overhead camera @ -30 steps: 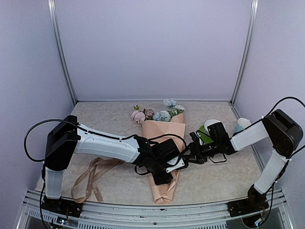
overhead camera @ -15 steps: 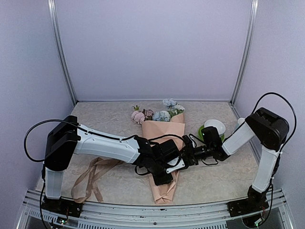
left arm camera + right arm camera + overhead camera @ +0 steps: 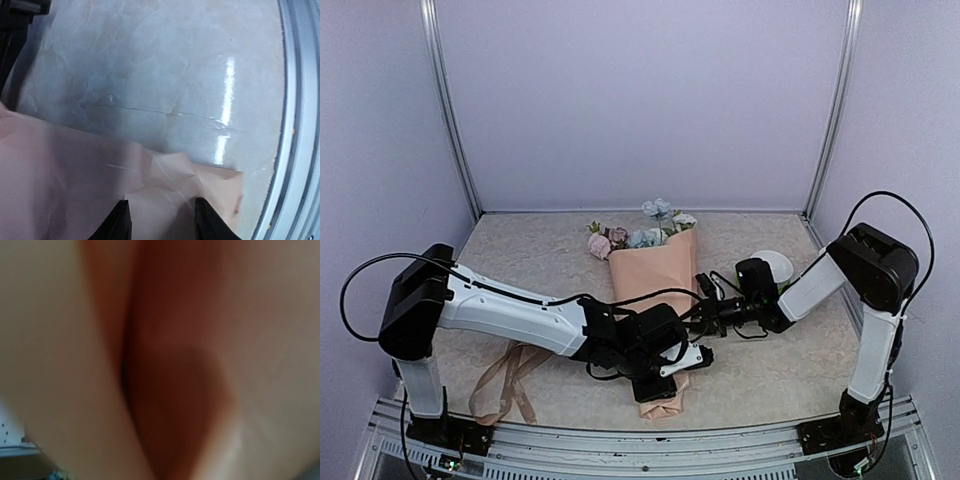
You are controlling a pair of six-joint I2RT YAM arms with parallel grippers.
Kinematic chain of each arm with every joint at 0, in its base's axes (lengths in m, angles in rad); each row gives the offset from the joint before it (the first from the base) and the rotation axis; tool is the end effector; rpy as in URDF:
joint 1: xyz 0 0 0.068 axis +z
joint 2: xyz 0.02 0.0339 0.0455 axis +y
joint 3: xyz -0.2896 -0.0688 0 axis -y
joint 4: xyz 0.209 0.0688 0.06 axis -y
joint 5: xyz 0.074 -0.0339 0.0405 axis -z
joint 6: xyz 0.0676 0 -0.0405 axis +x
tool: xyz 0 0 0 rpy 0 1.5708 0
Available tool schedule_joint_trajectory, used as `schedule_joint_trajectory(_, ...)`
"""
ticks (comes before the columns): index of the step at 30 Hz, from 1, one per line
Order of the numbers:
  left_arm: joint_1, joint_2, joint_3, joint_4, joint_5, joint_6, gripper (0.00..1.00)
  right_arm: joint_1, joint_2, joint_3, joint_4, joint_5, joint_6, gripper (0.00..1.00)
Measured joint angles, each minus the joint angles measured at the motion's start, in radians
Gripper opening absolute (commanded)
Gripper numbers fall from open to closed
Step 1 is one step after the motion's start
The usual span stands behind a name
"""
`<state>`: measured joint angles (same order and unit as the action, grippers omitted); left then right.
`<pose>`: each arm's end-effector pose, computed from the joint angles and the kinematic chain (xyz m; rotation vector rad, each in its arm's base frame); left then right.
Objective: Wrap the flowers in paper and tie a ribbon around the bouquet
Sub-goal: Press the fold line on the folded bouquet.
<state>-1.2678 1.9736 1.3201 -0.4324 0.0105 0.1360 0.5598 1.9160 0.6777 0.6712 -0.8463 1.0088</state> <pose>0.1193 -0.3838 0.1752 1.7548 2.0699 -0.3719 0.2639 0.2251 0.1442 -0.0444 2.4978 1.7131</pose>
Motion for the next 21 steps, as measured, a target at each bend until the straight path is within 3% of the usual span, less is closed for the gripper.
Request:
schedule_joint_trajectory(8, 0.027, -0.198, -0.154, 0.1, -0.047, -0.045, 0.58, -0.028, 0.029, 0.146, -0.036, 0.035, -0.037, 0.0)
schedule_joint_trajectory(13, 0.056, -0.219, -0.217, 0.136, -0.132, -0.055, 0.59, -0.04, 0.051, 0.199, -0.07, 0.036, -0.072, 0.0)
schedule_joint_trajectory(17, 0.075, -0.225, -0.22, 0.168, -0.068, -0.05, 0.6, -0.042, 0.068, 0.214, -0.122, 0.032, -0.104, 0.0)
schedule_joint_trajectory(21, 0.064, -0.266, -0.22, 0.184, 0.022, -0.029, 0.68, -0.046, 0.068, 0.216, -0.152, 0.031, -0.118, 0.0)
